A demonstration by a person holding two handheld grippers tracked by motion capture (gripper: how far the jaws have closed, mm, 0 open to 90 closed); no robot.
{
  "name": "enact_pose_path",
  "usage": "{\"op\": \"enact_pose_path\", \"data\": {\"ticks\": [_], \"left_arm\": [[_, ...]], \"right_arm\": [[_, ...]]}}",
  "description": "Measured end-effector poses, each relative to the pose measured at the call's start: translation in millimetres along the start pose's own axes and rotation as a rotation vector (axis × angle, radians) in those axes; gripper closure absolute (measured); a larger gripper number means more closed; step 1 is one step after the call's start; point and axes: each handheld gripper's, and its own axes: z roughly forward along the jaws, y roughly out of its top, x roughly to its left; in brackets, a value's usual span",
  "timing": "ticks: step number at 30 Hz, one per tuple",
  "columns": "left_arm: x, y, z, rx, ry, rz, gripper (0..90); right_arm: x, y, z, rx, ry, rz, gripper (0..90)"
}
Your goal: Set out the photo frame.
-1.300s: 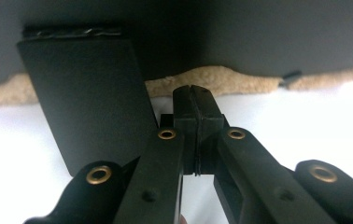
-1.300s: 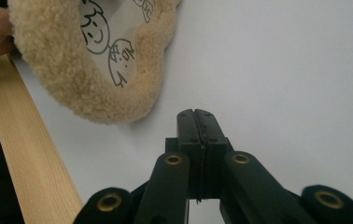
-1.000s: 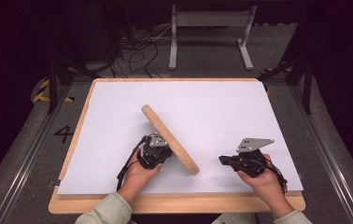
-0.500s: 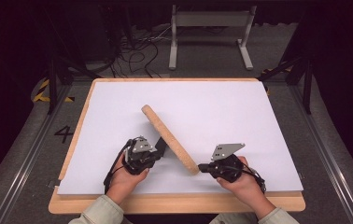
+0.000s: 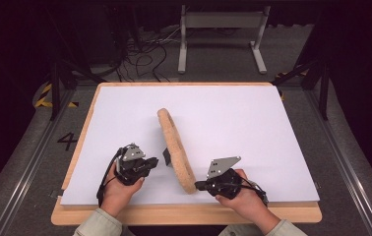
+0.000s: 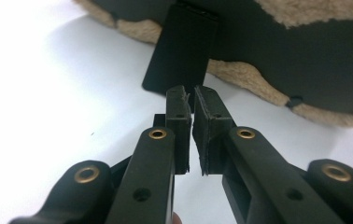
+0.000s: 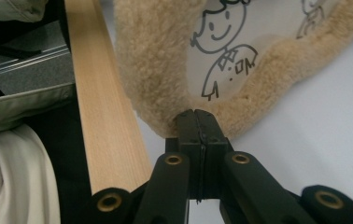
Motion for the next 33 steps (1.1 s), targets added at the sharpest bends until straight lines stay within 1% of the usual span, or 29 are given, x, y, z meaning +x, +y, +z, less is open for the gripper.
{"op": "enact_pose_path", "data": {"ticks": [1, 2, 4, 5, 6, 7, 10, 11, 13, 14, 15, 17, 18, 20, 26, 28, 29, 30, 31, 33], "left_arm": [[1.9, -2.1, -1.8, -0.001, 0.003, -0.013, 84.6], [3.6, -5.4, -4.8, -0.004, 0.015, -0.024, 84.6], [4.8, -9.0, -8.7, -0.002, 0.030, -0.034, 85.1], [4.8, -9.0, -8.7, -0.002, 0.030, -0.034, 85.1], [6.1, -10.8, -10.7, -0.001, 0.039, -0.029, 85.1], [7.0, -14.7, -14.6, 0.005, 0.051, -0.045, 85.1], [8.3, -19.4, -19.2, 0.004, 0.065, -0.059, 85.1], [8.3, -19.4, -19.2, 0.004, 0.065, -0.059, 85.1], [8.7, -23.5, -24.4, 0.008, 0.077, -0.077, 84.9], [9.0, -25.0, -28.0, 0.001, 0.074, -0.092, 84.9], [8.5, -27.0, -31.1, -0.004, 0.065, -0.107, 84.8], [5.9, -31.3, -36.3, -0.005, 0.067, -0.104, 84.7], [5.9, -31.3, -36.3, -0.005, 0.067, -0.104, 84.6], [0.4, -35.8, -43.9, -0.002, 0.082, -0.083, 84.3], [-6.3, -39.3, -53.9, -0.024, 0.090, -0.077, 83.0], [-6.9, -39.8, -55.4, -0.026, 0.095, -0.080, 83.2], [-7.4, -40.2, -56.3, -0.031, 0.096, -0.091, 83.2], [-6.6, -40.3, -56.9, -0.035, 0.100, -0.092, 83.3], [-6.5, -40.7, -57.8, -0.041, 0.101, -0.106, 83.4], [-6.0, -41.6, -60.0, -0.048, 0.104, -0.110, 83.5]], "right_arm": [[3.2, 4.4, 5.3, 0.003, 0.019, -0.013, 90.0], [4.3, 6.0, 7.2, 0.004, 0.026, -0.017, 90.0], [7.1, 10.3, 12.7, 0.006, 0.044, -0.033, 90.0], [7.1, 10.3, 12.7, 0.006, 0.044, -0.033, 90.0], [8.6, 12.7, 15.6, 0.006, 0.053, -0.041, 90.0], [11.2, 17.2, 21.3, 0.008, 0.068, -0.057, 90.0], [13.6, 23.1, 29.3, 0.007, 0.095, -0.071, 90.0], [13.6, 23.1, 29.3, 0.007, 0.095, -0.071, 90.0], [15.4, 28.9, 36.0, 0.011, 0.112, -0.083, 90.0], [16.2, 30.3, 37.5, 0.011, 0.115, -0.087, 90.0], [17.8, 32.4, 39.9, 0.012, 0.117, -0.095, 90.0], [20.4, 35.6, 43.4, 0.011, 0.118, -0.105, 90.0], [21.6, 37.0, 45.2, 0.011, 0.119, -0.109, 90.0], [23.2, 39.4, 48.1, 0.011, 0.123, -0.113, 90.0], [31.2, 49.9, 61.0, 0.005, 0.120, -0.126, 90.0], [32.4, 51.6, 63.3, 0.004, 0.117, -0.128, 90.0], [33.9, 53.4, 65.2, 0.006, 0.115, -0.135, 90.0], [35.8, 55.2, 67.3, 0.005, 0.110, -0.139, 90.0], [37.1, 56.7, 69.2, 0.004, 0.108, -0.143, 90.0], [39.0, 58.9, 72.5, -0.002, 0.102, -0.142, 90.0]]}}
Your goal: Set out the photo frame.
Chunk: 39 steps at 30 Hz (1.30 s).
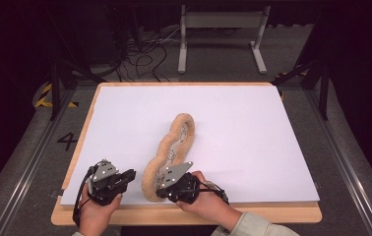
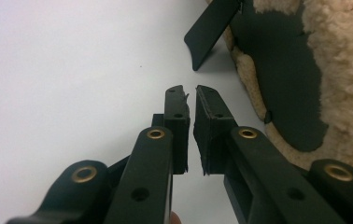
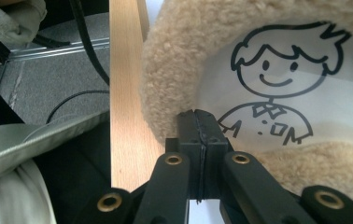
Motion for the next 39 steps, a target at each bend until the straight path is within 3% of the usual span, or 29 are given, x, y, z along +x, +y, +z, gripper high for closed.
{"op": "enact_pose_path", "data": {"ticks": [6, 12, 14, 15, 18, 20, 30, 34, 36, 38, 39], "left_arm": [[-3.2, -4.5, -16.0, -0.057, -0.014, -0.019, 81.5], [-13.4, -3.3, -32.4, -0.155, -0.102, -0.044, 69.1], [-22.4, -1.5, -35.7, -0.165, -0.076, -0.021, 61.3], [-28.8, 0.0, -36.3, -0.164, -0.081, -0.002, 59.6], [-36.5, 1.2, -35.9, -0.163, -0.109, 0.001, 55.4], [-43.4, 2.3, -31.7, -0.142, -0.128, 0.001, 51.7], [-52.0, 2.4, -5.5, -0.023, -0.141, 0.013, 42.3], [-54.9, 0.1, 8.9, 0.025, -0.131, 0.010, 45.0], [-53.1, -0.3, 11.0, 0.040, -0.168, -0.023, 49.9], [-52.6, 0.0, 11.2, 0.042, -0.190, -0.031, 56.4], [-52.8, 0.9, 11.3, 0.039, -0.176, -0.014, 59.2]], "right_arm": [[-8.2, -6.2, -7.5, -0.008, -0.023, 0.022, 90.0], [-29.6, -15.7, -29.3, -0.035, -0.091, 0.074, 90.0], [-36.5, -18.7, -37.5, -0.046, -0.119, 0.095, 90.0], [-40.1, -20.2, -41.4, -0.052, -0.130, 0.105, 90.0], [-48.1, -23.7, -49.1, -0.063, -0.155, 0.129, 90.0], [-55.7, -28.4, -55.3, -0.070, -0.179, 0.147, 90.0], [-71.6, -38.4, -63.8, -0.082, -0.210, 0.205, 90.0], [-74.1, -40.2, -62.9, -0.077, -0.211, 0.216, 90.0], [-74.4, -40.7, -62.6, -0.076, -0.212, 0.217, 90.0], [-74.8, -41.0, -63.1, -0.078, -0.211, 0.220, 90.0], [-75.2, -41.1, -63.5, -0.079, -0.213, 0.222, 90.0]]}}
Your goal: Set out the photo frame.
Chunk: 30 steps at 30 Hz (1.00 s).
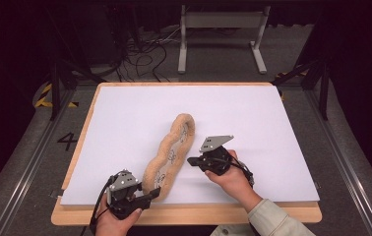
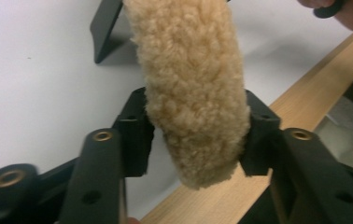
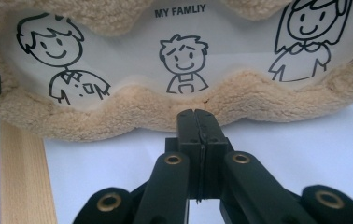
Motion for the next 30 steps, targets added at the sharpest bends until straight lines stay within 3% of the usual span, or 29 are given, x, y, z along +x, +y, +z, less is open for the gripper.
{"op": "enact_pose_path", "data": {"ticks": [2, 4, 6, 12, 17, 21, 30], "left_arm": [[0.1, 1.0, -0.3, 0.005, 0.005, 0.008, 60.4], [-0.5, 1.2, -1.4, 0.014, 0.008, -0.032, 61.7], [-0.2, 1.5, -2.1, 0.015, 0.011, -0.043, 63.1], [5.7, 3.6, -4.9, 0.015, 0.034, -0.044, 65.2], [13.6, 3.2, -6.9, 0.010, 0.020, -0.055, 66.4], [13.6, 3.1, -7.0, 0.012, 0.017, -0.052, 66.4], [15.6, 2.7, -7.4, 0.011, 0.008, -0.058, 66.4]], "right_arm": [[-1.7, -0.2, -1.1, -0.003, -0.003, 0.003, 90.0], [-3.1, 0.0, -2.5, -0.005, -0.004, 0.008, 90.0], [-6.3, 1.2, -5.6, -0.008, -0.012, 0.003, 90.0], [-23.4, 8.6, -15.1, -0.004, -0.057, -0.008, 90.0], [-38.7, 16.0, -20.9, -0.021, -0.099, -0.001, 87.8], [-63.0, 26.2, -21.4, -0.047, -0.130, 0.026, 78.5], [-95.5, 37.2, -2.0, -0.023, -0.112, 0.024, 66.6]]}}
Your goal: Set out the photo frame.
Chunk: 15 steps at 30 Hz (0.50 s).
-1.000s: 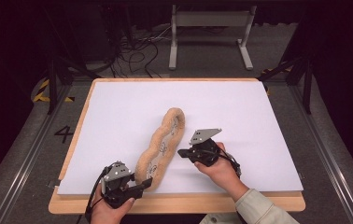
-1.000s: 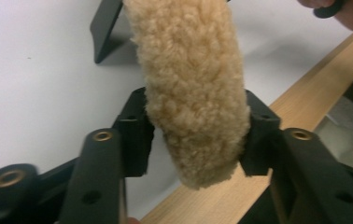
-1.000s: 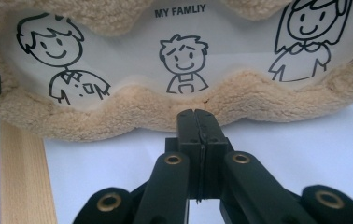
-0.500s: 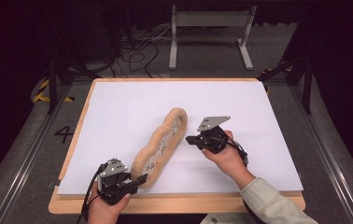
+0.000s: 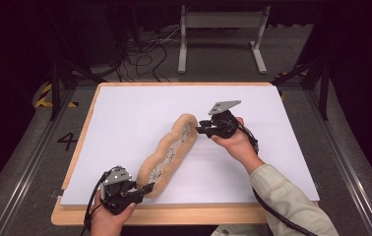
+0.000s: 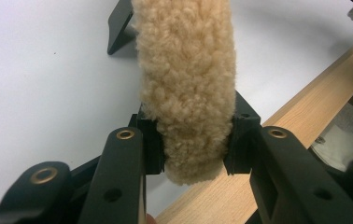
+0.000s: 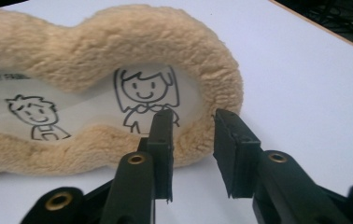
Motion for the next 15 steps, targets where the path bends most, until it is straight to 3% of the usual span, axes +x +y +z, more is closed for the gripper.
{"op": "enact_pose_path", "data": {"ticks": [5, 12, 15], "left_arm": [[0.5, -0.2, 0.0, 0.000, -0.003, 0.000, 66.5], [0.3, -0.1, 0.2, 0.000, -0.006, 0.000, 66.5], [0.7, -0.1, 0.2, 0.000, -0.008, 0.000, 66.4]], "right_arm": [[-14.2, -0.7, 15.3, 0.012, 0.014, 0.023, 61.0], [-19.4, 0.2, 30.1, 0.033, 0.013, 0.025, 59.8], [-23.3, 0.0, 37.4, 0.022, 0.046, 0.035, 59.1]]}}
